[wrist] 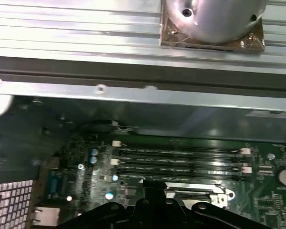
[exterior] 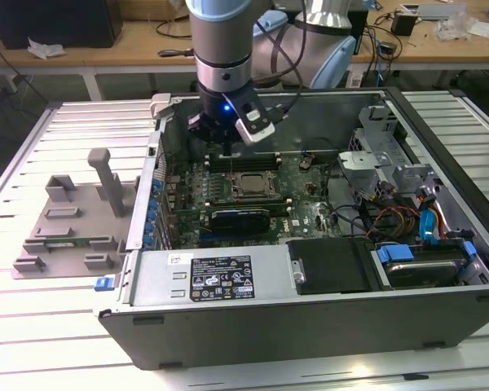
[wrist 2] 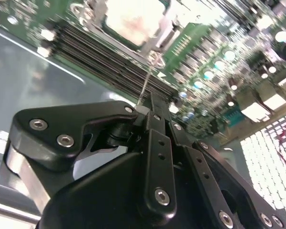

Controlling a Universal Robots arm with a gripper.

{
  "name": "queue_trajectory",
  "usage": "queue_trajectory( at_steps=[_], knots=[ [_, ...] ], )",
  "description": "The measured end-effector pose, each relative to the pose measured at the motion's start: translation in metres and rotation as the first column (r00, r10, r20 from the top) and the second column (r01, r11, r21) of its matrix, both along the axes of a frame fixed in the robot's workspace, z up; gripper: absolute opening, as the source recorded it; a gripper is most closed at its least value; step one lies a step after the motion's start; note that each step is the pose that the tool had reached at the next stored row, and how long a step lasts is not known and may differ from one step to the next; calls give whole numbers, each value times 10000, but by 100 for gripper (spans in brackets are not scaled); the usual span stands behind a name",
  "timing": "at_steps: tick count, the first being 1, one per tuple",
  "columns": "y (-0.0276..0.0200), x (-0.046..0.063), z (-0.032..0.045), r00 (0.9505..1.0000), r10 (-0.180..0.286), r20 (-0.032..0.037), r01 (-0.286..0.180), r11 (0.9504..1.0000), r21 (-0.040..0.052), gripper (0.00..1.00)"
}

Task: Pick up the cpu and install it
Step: 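Install the first cpu locking lever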

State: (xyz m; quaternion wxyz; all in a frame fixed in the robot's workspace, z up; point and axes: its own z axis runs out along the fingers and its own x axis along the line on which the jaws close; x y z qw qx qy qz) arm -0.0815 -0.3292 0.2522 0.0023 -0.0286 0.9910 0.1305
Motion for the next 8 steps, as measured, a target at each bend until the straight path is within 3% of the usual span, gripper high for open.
queue_trajectory(
  at_steps=[3, 5, 6, 8],
  knots=[
    [-15, 133, -3, 10000, 0, -31, 0, 10000, -1, 11],
    [-15, 142, -6, 10000, 0, -29, 0, 10000, 0, 11],
    [-15, 142, -16, 10000, 1, -5, -1, 10000, -5, 11],
    [-17, 141, -24, 9999, 1, 124, 0, 10000, -21, 11]
  ],
)
